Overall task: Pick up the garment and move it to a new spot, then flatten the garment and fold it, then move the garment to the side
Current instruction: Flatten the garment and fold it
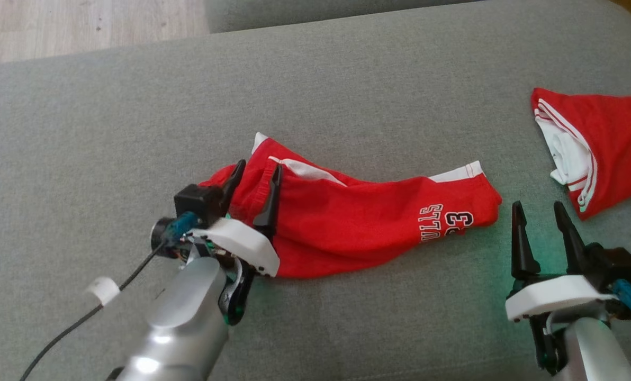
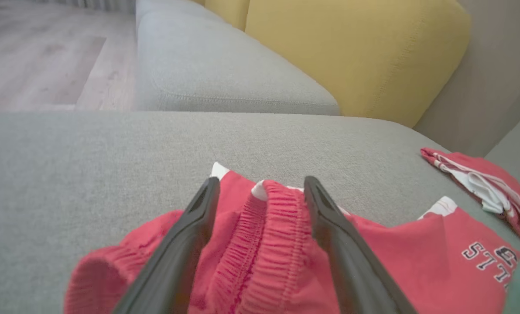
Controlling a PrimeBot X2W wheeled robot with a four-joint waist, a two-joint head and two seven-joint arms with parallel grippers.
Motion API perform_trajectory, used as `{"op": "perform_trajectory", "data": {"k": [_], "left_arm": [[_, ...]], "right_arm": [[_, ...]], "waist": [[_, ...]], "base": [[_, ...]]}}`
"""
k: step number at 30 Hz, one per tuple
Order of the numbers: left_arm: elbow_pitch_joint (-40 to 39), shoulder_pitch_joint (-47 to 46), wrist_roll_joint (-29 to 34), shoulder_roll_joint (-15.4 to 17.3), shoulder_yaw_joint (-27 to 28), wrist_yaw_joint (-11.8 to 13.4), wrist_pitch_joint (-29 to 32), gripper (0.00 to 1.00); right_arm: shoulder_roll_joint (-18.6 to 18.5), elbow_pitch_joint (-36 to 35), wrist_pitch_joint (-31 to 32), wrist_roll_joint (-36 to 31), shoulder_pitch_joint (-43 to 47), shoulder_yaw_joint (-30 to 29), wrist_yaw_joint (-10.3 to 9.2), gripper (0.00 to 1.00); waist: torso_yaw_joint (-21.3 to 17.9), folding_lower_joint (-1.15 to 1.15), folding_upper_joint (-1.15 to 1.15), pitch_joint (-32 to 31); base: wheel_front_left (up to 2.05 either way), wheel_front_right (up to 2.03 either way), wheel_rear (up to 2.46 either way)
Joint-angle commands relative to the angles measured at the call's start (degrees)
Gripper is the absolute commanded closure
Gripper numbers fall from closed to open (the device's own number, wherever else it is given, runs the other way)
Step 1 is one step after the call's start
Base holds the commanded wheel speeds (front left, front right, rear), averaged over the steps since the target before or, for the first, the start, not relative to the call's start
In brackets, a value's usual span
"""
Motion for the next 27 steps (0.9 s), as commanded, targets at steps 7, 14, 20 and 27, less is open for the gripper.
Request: {"op": "perform_trajectory", "data": {"k": [7, 14, 20, 27], "left_arm": [[2.0, -4.1, -8.6, 0.6, -6.5, -1.4, 0.9, 0.0], [3.0, -5.8, -10.4, 0.6, -10.2, -1.4, -1.6, 1.0], [-0.4, -4.6, -7.6, 0.6, -9.9, -1.0, -2.1, 1.0], [-6.1, 6.7, -1.2, 1.7, -6.2, -0.9, -2.1, 1.0]], "right_arm": [[-0.2, 0.1, -0.4, 1.2, -1.4, 2.4, -0.04, 0.0], [-0.2, 0.6, -0.4, 1.5, -1.8, 3.3, -0.04, 0.0], [-0.2, 0.8, -0.4, 1.6, -0.2, 2.1, -0.04, 0.0], [-0.2, 0.3, -0.4, 3.9, 2.6, 1.8, -0.04, 0.0]], "waist": [[0.9, -0.01, 0.0, -0.1], [2.6, -0.01, 0.0, -0.5], [5.9, -0.01, 0.0, -2.3], [10.6, -0.01, 0.0, -5.7]], "base": [[0.0, 0.0, 0.0], [0.0, 0.0, 0.0], [0.0, 0.0, 0.0], [0.0, 0.0, 0.0]]}}
